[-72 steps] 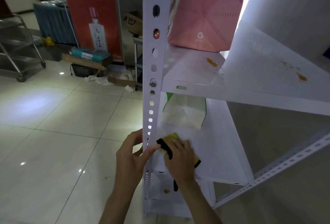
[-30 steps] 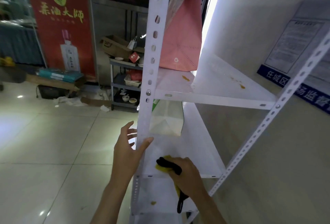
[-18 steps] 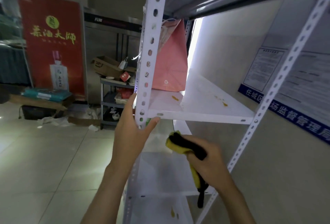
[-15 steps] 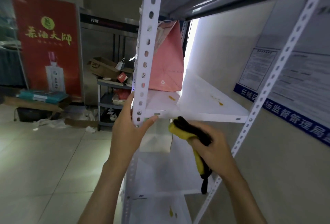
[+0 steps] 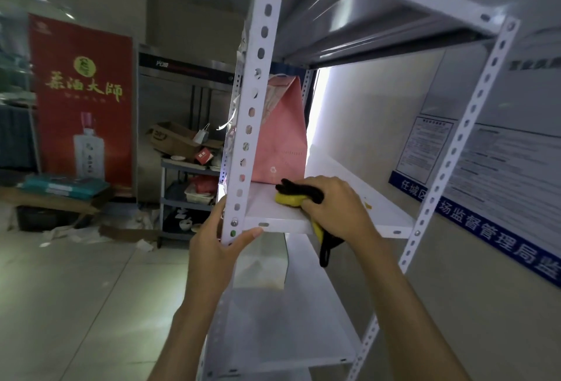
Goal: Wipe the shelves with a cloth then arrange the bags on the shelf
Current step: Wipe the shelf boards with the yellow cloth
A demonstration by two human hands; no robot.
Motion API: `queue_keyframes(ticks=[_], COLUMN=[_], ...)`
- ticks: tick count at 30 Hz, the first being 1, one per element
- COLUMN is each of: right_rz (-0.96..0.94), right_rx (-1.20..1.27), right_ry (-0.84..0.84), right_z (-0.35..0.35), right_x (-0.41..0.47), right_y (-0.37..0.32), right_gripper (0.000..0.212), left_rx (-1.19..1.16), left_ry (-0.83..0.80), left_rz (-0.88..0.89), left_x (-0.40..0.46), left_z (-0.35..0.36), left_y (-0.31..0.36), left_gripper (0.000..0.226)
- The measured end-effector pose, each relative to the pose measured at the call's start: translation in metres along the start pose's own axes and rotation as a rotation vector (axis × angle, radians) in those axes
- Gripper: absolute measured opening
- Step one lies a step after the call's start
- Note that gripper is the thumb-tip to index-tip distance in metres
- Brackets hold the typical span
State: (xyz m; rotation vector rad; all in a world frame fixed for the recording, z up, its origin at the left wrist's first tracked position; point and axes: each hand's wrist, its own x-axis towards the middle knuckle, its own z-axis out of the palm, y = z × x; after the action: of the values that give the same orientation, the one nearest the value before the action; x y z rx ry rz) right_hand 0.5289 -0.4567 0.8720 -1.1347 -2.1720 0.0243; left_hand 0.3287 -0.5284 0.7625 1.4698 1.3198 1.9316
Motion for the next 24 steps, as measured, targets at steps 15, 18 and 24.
queue_keyframes(ticks=[15, 18, 24], right_rz=[0.151, 0.141, -0.029], right_rx=[0.059, -0.021, 0.047], right_ry=[-0.14, -0.087, -0.18], right_z=[-0.015, 0.006, 0.012], right_x=[0.015, 0.029, 0.014], right_y=[0.018, 0.01, -0.023], right_gripper=[0.039, 0.036, 0.032], left_rx=[-0.097, -0.108, -0.088], left_ry=[-0.011, -0.013, -0.004], left_rz=[-0.051, -0.053, -0.047], left_x=[0.004, 0.004, 0.005], left_z=[0.001, 0.0, -0.001], left_y=[-0.008, -0.006, -0.009], left_gripper=[0.078, 0.078, 0.077])
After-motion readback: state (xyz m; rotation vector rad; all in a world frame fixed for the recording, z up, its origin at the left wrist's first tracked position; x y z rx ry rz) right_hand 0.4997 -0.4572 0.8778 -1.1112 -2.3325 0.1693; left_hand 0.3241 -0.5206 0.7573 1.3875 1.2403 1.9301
